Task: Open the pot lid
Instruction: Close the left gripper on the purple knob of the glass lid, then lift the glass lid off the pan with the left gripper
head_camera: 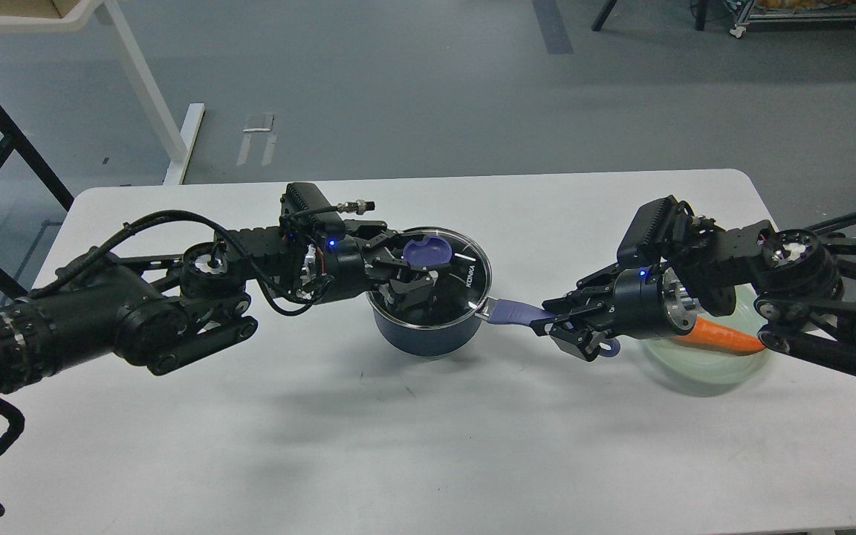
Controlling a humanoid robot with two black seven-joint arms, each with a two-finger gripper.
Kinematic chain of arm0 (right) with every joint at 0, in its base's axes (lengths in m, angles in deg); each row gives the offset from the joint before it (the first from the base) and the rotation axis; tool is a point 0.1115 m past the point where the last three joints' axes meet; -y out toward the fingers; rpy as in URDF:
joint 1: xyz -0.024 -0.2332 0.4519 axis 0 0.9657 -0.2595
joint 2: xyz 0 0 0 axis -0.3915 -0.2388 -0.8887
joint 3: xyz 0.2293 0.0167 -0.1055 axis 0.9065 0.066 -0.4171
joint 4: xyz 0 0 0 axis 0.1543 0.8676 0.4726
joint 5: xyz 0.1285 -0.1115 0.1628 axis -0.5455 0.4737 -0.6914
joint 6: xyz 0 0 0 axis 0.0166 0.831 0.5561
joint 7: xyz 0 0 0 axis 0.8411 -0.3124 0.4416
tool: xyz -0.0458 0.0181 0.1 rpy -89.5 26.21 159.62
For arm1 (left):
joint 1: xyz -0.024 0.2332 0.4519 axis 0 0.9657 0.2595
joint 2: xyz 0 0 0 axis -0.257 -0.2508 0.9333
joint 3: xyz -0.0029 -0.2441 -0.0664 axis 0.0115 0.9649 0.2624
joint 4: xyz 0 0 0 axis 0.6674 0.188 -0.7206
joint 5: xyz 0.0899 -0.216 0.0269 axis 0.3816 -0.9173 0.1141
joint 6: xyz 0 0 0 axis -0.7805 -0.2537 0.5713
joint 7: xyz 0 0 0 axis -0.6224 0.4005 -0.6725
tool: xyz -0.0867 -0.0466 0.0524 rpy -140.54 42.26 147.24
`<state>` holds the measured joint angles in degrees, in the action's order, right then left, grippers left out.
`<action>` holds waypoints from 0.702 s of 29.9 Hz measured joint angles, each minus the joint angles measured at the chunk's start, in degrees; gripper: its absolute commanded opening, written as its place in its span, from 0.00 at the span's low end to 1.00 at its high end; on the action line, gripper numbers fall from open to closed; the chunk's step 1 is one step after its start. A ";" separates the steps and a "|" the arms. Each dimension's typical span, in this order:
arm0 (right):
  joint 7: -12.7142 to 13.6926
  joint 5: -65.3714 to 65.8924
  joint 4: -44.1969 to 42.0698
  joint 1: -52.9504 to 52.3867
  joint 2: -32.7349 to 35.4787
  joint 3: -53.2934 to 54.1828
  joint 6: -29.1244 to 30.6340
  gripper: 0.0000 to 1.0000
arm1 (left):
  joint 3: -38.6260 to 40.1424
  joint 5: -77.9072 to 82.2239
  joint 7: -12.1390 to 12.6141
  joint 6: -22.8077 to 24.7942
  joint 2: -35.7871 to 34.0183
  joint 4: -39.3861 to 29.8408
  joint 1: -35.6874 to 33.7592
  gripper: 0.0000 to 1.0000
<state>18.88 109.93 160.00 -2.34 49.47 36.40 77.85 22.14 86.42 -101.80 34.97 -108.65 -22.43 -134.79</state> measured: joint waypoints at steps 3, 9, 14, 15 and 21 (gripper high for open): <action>-0.03 0.00 -0.07 0.00 0.00 0.00 0.00 0.27 | 0.00 -0.12 0.00 0.01 -0.01 -0.07 0.00 0.44; -0.03 0.00 -0.12 0.21 0.00 -0.02 0.00 0.27 | 0.21 -0.48 -0.09 0.10 -0.57 -0.70 -0.38 0.43; -0.03 0.00 -0.01 0.18 0.22 -0.01 -0.10 0.27 | 0.93 -0.97 -0.46 0.19 -3.63 -1.32 -2.83 0.43; -0.03 0.00 0.03 0.18 0.35 -0.01 -0.13 0.27 | 0.98 -1.25 -0.68 0.22 -5.06 -1.63 -3.27 0.43; -0.03 0.00 0.19 0.53 0.98 0.04 -0.36 0.27 | 0.20 -4.74 -1.44 0.27 -16.45 -4.15 -3.03 0.43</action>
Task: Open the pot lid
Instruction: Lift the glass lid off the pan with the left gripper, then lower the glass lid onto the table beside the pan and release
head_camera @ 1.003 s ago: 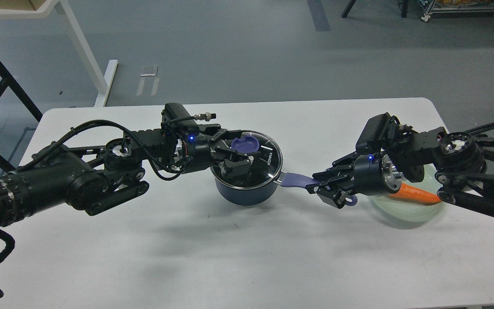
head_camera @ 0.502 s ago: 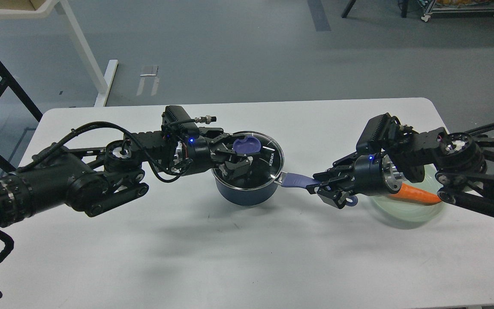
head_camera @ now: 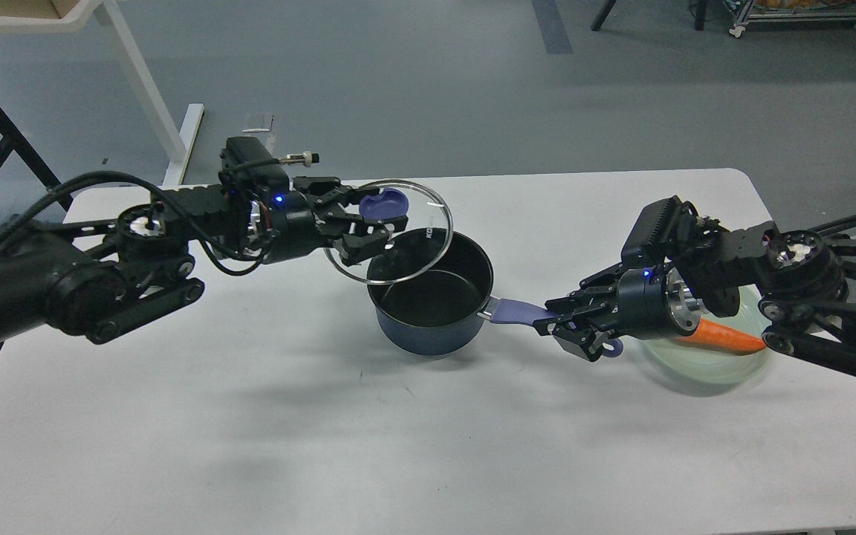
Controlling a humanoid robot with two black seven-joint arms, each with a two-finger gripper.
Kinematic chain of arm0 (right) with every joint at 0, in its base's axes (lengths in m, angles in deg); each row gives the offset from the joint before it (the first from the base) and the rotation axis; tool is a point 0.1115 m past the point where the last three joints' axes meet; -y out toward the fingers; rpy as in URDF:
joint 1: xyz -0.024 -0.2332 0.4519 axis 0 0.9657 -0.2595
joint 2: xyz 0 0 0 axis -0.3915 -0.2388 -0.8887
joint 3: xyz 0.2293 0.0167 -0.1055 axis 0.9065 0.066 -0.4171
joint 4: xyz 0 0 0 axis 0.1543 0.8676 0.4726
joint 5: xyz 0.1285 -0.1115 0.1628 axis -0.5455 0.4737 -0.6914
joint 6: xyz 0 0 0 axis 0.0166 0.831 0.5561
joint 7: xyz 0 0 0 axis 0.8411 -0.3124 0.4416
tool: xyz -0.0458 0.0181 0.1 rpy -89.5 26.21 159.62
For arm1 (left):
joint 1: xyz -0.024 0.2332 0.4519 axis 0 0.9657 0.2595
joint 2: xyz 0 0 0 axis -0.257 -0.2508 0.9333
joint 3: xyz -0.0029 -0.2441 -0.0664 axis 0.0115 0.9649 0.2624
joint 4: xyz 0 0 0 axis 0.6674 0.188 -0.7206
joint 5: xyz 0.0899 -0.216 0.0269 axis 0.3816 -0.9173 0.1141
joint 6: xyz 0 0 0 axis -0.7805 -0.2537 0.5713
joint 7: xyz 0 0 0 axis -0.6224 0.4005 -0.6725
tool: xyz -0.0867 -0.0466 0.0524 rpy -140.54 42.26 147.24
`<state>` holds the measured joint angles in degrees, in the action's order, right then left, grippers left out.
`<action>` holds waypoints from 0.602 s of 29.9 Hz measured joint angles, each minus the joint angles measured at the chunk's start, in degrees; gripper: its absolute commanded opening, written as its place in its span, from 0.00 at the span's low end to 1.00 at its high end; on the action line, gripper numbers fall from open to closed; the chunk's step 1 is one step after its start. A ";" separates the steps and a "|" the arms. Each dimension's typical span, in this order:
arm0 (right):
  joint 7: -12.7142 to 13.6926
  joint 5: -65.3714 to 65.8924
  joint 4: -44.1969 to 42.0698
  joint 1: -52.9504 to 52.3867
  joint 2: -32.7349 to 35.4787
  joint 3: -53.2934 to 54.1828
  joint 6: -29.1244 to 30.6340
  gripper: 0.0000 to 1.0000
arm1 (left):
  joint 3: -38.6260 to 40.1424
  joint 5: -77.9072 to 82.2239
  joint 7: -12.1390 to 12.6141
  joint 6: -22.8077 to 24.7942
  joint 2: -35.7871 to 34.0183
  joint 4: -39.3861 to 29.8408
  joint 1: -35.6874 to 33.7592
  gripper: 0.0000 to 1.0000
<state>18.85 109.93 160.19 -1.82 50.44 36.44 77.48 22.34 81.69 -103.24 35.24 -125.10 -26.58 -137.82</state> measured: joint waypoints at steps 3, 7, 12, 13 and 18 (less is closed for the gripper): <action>0.01 0.00 0.18 0.03 0.05 0.03 0.00 0.27 | -0.15 -0.63 -0.11 -0.05 -4.70 0.35 2.58 0.43; 0.01 0.00 0.26 0.06 0.08 0.03 0.00 0.27 | -0.16 -0.83 -0.28 -0.31 -8.59 1.81 7.14 0.43; 0.01 0.00 0.26 0.02 -0.25 0.03 0.00 0.27 | -0.13 -0.89 -1.93 -2.47 -9.39 7.22 11.54 0.43; 0.01 0.00 0.26 0.00 -0.25 0.03 0.00 0.27 | -0.13 -0.90 -2.05 -2.86 -9.24 8.34 12.20 0.44; 0.01 0.00 0.31 -0.05 -0.08 0.03 -0.03 0.27 | -0.13 -1.55 -2.23 -4.63 -8.80 11.28 14.88 0.45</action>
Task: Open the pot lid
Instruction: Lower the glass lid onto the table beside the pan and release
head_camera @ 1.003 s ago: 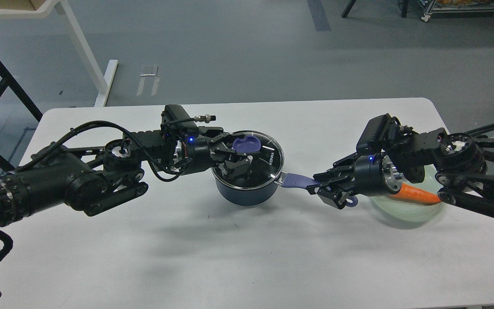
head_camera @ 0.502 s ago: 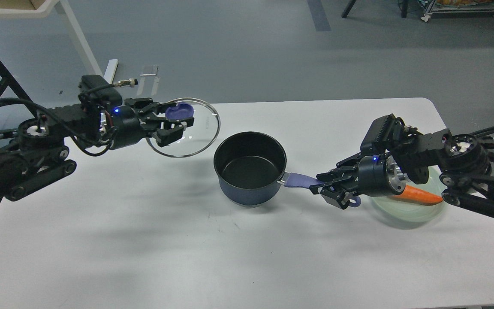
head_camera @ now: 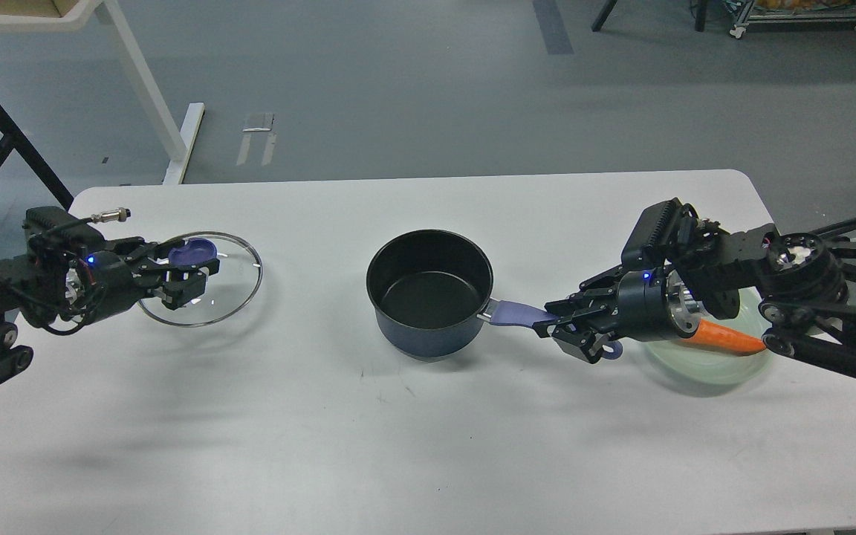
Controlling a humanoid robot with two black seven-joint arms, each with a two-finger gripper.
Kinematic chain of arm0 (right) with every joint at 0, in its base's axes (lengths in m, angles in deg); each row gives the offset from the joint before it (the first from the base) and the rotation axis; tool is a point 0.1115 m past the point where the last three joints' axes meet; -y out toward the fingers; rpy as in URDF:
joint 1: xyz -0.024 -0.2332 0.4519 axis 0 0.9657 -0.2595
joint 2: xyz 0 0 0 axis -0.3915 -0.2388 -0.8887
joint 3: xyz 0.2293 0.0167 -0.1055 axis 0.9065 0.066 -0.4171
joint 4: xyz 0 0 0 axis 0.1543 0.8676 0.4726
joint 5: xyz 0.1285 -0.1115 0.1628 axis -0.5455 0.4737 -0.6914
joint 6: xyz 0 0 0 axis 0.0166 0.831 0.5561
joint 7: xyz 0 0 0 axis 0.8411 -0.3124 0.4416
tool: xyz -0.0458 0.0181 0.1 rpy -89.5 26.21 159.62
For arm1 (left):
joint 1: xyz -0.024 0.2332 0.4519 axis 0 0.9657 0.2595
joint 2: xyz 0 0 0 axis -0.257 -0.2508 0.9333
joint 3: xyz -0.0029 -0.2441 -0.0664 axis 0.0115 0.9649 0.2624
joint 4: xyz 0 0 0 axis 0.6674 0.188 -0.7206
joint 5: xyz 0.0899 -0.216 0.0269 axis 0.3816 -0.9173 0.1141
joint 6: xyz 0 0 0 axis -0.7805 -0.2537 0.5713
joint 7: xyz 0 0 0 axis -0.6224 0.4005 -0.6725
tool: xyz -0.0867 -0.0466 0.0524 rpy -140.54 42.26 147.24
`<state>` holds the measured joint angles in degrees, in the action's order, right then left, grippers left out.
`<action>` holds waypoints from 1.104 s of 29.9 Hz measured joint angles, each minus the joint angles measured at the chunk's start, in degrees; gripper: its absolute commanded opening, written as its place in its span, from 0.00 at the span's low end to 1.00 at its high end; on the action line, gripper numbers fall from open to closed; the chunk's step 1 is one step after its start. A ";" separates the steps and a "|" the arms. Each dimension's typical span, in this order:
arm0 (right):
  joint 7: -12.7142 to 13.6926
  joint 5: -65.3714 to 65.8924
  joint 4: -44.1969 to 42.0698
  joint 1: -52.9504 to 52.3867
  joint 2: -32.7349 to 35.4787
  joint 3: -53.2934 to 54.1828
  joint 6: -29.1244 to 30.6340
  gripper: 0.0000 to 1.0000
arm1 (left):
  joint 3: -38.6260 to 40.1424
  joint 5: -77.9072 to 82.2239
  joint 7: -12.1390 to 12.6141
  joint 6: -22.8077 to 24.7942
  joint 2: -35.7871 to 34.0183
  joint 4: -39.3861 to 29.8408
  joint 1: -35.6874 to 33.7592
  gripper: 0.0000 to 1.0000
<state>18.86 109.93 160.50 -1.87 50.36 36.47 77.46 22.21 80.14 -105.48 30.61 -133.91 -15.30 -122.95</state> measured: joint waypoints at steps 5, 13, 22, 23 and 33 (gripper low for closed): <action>0.00 0.00 -0.04 0.00 0.03 0.00 -0.05 0.27 | -0.03 -0.96 0.05 -1.63 2.14 3.21 2.01 0.47; 0.08 0.00 -0.10 0.12 0.06 -0.01 -0.06 0.32 | -0.07 -1.08 0.05 -1.75 4.18 6.00 2.22 0.76; 0.09 0.00 -0.21 0.28 -0.09 -0.02 -0.06 0.38 | -0.88 -1.25 -0.12 -1.62 4.19 6.06 2.77 0.85; 0.07 0.00 -0.22 0.24 -0.09 -0.02 -0.06 0.40 | -0.92 -1.70 -0.25 -1.55 4.18 6.06 2.76 0.88; 0.02 -0.68 -0.15 0.16 0.12 1.91 -0.25 0.85 | -0.65 -28.07 -0.77 0.33 3.51 6.06 -1.51 0.99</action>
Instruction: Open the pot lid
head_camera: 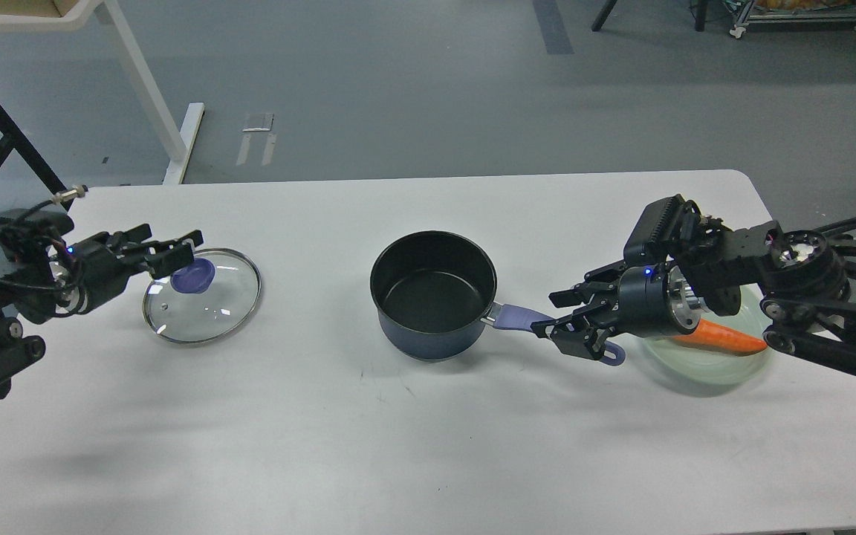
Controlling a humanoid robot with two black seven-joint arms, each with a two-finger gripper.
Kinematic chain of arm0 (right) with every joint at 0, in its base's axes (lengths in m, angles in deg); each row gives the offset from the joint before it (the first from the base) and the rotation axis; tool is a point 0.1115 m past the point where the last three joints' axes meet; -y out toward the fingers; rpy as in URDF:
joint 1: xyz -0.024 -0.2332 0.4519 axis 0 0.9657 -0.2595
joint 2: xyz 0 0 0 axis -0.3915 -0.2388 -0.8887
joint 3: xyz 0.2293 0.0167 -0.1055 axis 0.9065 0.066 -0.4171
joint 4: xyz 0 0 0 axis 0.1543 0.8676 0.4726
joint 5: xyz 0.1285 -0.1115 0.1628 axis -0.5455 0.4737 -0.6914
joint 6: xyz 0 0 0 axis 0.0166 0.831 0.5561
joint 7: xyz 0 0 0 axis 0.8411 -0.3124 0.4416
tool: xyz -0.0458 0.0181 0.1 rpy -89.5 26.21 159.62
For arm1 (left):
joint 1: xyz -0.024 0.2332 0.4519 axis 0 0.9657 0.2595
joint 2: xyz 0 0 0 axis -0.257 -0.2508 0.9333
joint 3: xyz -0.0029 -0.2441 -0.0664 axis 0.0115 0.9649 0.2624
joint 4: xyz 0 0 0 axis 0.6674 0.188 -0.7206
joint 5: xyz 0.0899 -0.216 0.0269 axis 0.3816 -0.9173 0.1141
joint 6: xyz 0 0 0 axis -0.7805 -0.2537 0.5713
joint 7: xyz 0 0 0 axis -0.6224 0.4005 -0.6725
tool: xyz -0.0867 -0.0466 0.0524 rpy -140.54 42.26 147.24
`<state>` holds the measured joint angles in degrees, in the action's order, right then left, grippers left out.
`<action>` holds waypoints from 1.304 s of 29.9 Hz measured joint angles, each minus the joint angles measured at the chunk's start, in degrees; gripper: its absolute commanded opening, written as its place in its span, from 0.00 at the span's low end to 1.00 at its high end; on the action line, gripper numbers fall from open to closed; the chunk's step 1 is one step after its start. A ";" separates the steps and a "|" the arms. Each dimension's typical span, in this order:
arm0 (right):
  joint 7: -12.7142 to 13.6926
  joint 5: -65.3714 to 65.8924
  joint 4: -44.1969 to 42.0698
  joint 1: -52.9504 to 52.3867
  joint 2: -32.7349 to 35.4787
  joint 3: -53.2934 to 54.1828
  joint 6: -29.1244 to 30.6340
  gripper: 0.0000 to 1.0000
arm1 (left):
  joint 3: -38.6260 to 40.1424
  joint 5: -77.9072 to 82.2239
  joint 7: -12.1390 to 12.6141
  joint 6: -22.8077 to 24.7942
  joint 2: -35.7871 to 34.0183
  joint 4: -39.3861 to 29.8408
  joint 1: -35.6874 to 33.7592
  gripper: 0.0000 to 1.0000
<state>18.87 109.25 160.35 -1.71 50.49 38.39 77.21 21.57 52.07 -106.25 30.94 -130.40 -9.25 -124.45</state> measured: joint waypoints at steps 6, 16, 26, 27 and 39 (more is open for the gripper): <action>0.00 -7.08 -0.67 0.35 0.38 3.93 -0.48 0.98 | 0.42 -21.52 0.37 2.78 0.07 0.00 -4.70 0.99; 0.08 -33.79 -8.84 4.75 0.51 15.93 -8.44 0.99 | 4.91 -53.91 0.22 7.64 4.67 0.06 -6.97 0.99; 0.04 -65.99 -20.37 8.35 -5.13 22.45 -12.59 0.99 | 12.68 -70.29 0.20 14.35 11.50 2.19 -4.84 0.99; 0.03 -67.66 -21.29 8.44 -5.89 23.12 -12.64 0.99 | 13.21 -71.36 0.25 15.32 12.11 2.38 -4.63 0.99; 0.06 -97.70 -32.24 18.19 -14.24 41.93 -11.83 0.99 | 23.48 -77.35 0.49 20.51 18.64 2.74 0.49 0.99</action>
<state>18.94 11.55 128.11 16.48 36.24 80.32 65.38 45.05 -25.28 -105.76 51.45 -111.76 -6.51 -123.97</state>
